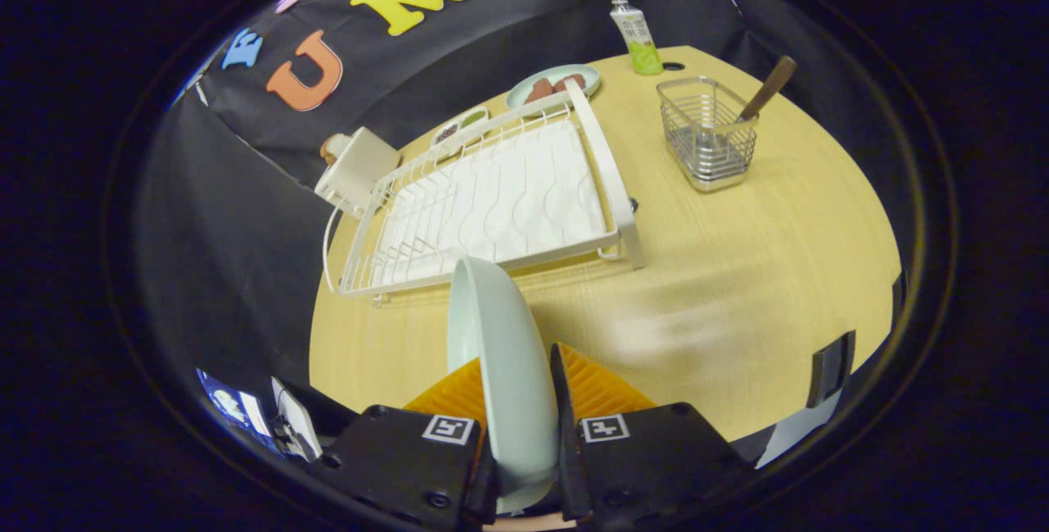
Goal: Take the plate from the dish rack, then take the spoon from the basket and place it into the plate.
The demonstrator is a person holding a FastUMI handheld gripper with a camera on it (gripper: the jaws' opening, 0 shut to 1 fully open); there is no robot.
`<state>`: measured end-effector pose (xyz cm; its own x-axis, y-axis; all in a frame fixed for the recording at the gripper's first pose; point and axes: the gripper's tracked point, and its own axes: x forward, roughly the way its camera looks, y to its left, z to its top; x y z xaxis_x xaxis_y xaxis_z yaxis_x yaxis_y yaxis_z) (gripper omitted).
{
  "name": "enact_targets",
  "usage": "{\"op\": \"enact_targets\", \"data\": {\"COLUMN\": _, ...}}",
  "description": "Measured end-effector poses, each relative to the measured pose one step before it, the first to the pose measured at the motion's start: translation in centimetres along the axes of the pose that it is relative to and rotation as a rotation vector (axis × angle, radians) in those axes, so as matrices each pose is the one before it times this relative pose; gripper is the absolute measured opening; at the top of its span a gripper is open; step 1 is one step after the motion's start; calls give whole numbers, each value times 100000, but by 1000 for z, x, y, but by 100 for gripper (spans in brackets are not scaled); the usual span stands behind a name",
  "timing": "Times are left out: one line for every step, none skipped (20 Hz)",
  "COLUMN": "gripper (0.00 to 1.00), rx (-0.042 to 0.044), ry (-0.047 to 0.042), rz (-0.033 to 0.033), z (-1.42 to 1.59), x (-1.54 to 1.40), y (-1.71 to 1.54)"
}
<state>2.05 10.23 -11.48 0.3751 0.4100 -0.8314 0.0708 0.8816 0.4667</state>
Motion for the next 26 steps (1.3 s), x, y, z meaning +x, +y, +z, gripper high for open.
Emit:
{"op": "enact_targets", "data": {"gripper": 34, "rx": 1541, "ry": -59, "rz": 1664, "z": -156, "x": 630, "y": -172}}
{"op": "enact_targets", "data": {"gripper": 34, "rx": 1169, "ry": 520, "rz": 1912, "z": -278, "x": 402, "y": -86}}
{"op": "enact_targets", "data": {"gripper": 34, "rx": 1010, "ry": 928, "rz": 1509, "z": -323, "x": 334, "y": -75}}
{"op": "enact_targets", "data": {"gripper": 34, "rx": 727, "ry": 544, "rz": 1058, "z": -108, "x": 321, "y": -137}}
{"op": "enact_targets", "data": {"gripper": 34, "rx": 244, "ry": 273, "rz": 1125, "z": -280, "x": 430, "y": -169}}
{"op": "enact_targets", "data": {"gripper": 34, "rx": 462, "ry": 11, "rz": 1764, "z": -49, "x": 324, "y": 240}}
{"op": "enact_targets", "data": {"gripper": 34, "rx": -10, "ry": 162, "rz": 1479, "z": -43, "x": 338, "y": 93}}
{"op": "enact_targets", "data": {"gripper": 34, "rx": -396, "ry": 285, "rz": 1461, "z": -173, "x": 287, "y": 141}}
{"op": "enact_targets", "data": {"gripper": 34, "rx": 52, "ry": 423, "rz": 1608, "z": -33, "x": 362, "y": 89}}
{"op": "enact_targets", "data": {"gripper": 34, "rx": 320, "ry": 794, "rz": 1326, "z": -55, "x": 233, "y": 26}}
{"op": "enact_targets", "data": {"gripper": 34, "rx": 1042, "ry": 779, "rz": 1042, "z": -180, "x": 290, "y": -38}}
{"op": "enact_targets", "data": {"gripper": 35, "rx": 1024, "ry": 769, "rz": 289, "z": 45, "x": 150, "y": -275}}
{"op": "enact_targets", "data": {"gripper": 36, "rx": 602, "ry": 491, "rz": -194, "z": -7, "x": 241, "y": -324}}
{"op": "enact_targets", "data": {"gripper": 37, "rx": 243, "ry": 859, "rz": -486, "z": -93, "x": 100, "y": -367}}
{"op": "enact_targets", "data": {"gripper": 38, "rx": 664, "ry": 365, "rz": -119, "z": 54, "x": 88, "y": -335}}
{"op": "enact_targets", "data": {"gripper": 41, "rx": 441, "ry": 467, "rz": 19, "z": 84, "x": 244, "y": -244}}
{"op": "enact_targets", "data": {"gripper": 43, "rx": 226, "ry": 391, "rz": -787, "z": 141, "x": -149, "y": -378}}
{"op": "enact_targets", "data": {"gripper": 44, "rx": -290, "ry": 314, "rz": -1238, "z": 61, "x": 46, "y": -466}}
{"op": "enact_targets", "data": {"gripper": 48, "rx": -233, "ry": -231, "rz": -689, "z": 161, "x": -40, "y": -248}}
{"op": "enact_targets", "data": {"gripper": 50, "rx": -225, "ry": -113, "rz": -1148, "z": 233, "x": -108, "y": -269}}
{"op": "enact_targets", "data": {"gripper": 52, "rx": -776, "ry": -695, "rz": -1363, "z": 171, "x": -131, "y": -278}}
{"op": "enact_targets", "data": {"gripper": 54, "rx": -1066, "ry": -1305, "rz": -2171, "z": 212, "x": -110, "y": -390}}
{"op": "enact_targets", "data": {"gripper": 56, "rx": -1680, "ry": -1361, "rz": -2141, "z": 337, "x": -122, "y": -406}}
{"op": "enact_targets", "data": {"gripper": 57, "rx": -1369, "ry": -1017, "rz": -1444, "z": 154, "x": -216, "y": -230}}
{"op": "enact_targets", "data": {"gripper": 59, "rx": -986, "ry": -859, "rz": -879, "z": 145, "x": -270, "y": -153}}
{"op": "enact_targets", "data": {"gripper": 62, "rx": -728, "ry": -1130, "rz": -230, "z": 243, "x": -474, "y": -201}}
